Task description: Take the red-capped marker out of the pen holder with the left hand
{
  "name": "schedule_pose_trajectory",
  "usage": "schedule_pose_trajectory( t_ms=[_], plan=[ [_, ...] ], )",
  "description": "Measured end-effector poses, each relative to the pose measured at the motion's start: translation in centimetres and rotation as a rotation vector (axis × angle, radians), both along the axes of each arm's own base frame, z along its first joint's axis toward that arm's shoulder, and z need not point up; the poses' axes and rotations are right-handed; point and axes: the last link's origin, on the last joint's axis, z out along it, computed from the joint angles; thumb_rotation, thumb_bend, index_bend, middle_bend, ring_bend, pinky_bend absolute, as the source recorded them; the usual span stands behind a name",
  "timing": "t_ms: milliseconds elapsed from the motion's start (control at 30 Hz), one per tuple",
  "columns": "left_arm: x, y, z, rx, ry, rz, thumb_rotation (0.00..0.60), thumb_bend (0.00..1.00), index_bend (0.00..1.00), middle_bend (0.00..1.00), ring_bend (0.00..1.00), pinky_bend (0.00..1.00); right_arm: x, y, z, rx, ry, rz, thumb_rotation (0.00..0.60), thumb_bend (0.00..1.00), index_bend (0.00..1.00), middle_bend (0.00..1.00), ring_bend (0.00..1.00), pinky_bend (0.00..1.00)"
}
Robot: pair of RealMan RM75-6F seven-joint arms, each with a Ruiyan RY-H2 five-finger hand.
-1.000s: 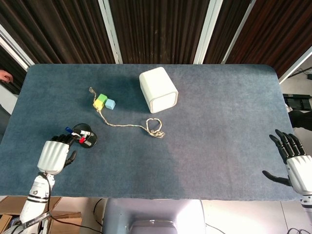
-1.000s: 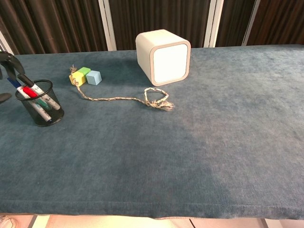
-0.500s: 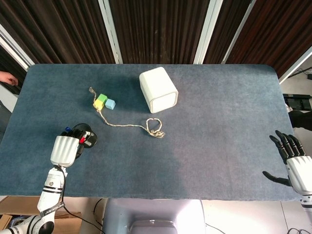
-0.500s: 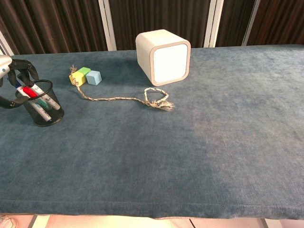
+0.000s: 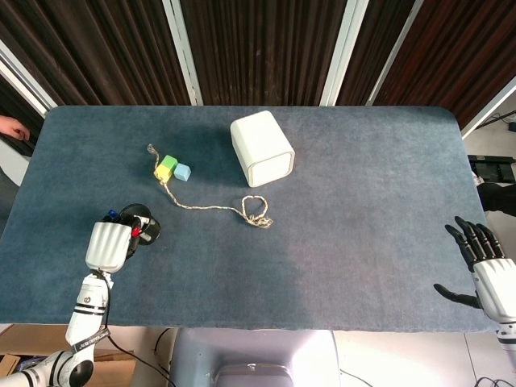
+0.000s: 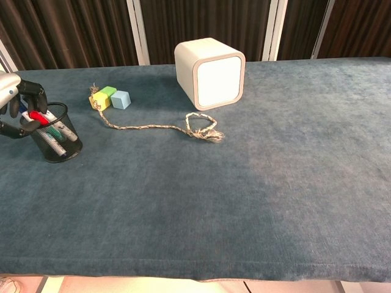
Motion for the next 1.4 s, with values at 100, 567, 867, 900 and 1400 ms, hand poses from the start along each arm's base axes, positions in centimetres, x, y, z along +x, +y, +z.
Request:
schedule_pose_trajectory(
  t_ms=[100,567,867,900,1400],
  plan=[
    [0.0,0.2,-0.1,0.001,0.002,-0.001,0.600,0.42,0.55,0.57,0.61,0.57,-0.1,0.0,0.0,0.000,-0.001,-0.003,0.600,0.05,0.00,0.09,0.00,0.07],
    [0.3,0.1,0.4,0.008,0.015,-0.022,0.600,0.52,0.66,0.73,0.70,0.60,-0.3,0.1,-0.1,0.006,-0.008,-0.009,0.600,0.05,0.00,0.09,0.00,0.07],
    [1.3,-1.9,2.9,0.035,-0.031,-0.062,0.600,0.51,0.66,0.73,0.70,0.60,-0.3,0.1,0.0,0.005,-0.011,-0.007,0.600,0.05,0.00,0.09,0.00,0.07],
    [1.5,-2.2,3.4,0.043,-0.037,-0.069,0.600,0.51,0.66,0.73,0.70,0.60,-0.3,0.1,-0.1,0.005,-0.011,-0.007,0.600,0.05,0.00,0.09,0.00,0.07],
    [7.0,-5.7,6.4,0.088,-0.123,-0.298,0.600,0.51,0.66,0.72,0.69,0.59,-0.1,0.2,-0.2,0.006,-0.012,-0.001,0.600,0.05,0.00,0.09,0.00,0.07]
  ],
)
